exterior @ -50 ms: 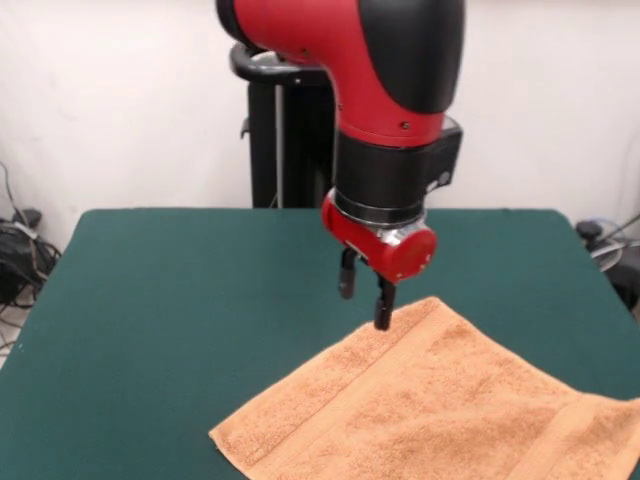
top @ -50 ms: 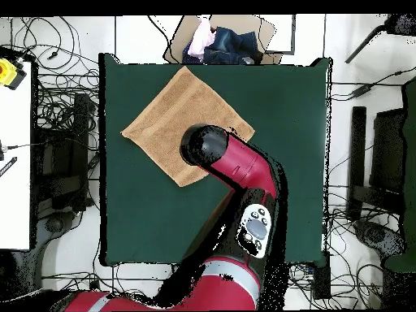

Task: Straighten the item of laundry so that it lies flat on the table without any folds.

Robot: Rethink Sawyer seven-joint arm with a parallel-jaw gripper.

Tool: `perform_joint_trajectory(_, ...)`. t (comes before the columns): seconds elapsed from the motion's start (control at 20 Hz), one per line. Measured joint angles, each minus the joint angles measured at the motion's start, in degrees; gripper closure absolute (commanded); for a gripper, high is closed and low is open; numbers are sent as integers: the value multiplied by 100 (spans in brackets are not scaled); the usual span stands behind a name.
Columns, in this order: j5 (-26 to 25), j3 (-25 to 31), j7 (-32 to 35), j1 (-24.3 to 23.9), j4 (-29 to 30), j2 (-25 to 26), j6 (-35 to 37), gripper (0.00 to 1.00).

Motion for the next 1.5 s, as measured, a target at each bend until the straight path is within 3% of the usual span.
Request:
perform_joint_trajectory(1.0, 91, 709, 0, -385, 536, -8, -506, 0)
perform_joint_trajectory(1.5, 94, 1158, 0, -362, 1209, -228, -1276, 0)
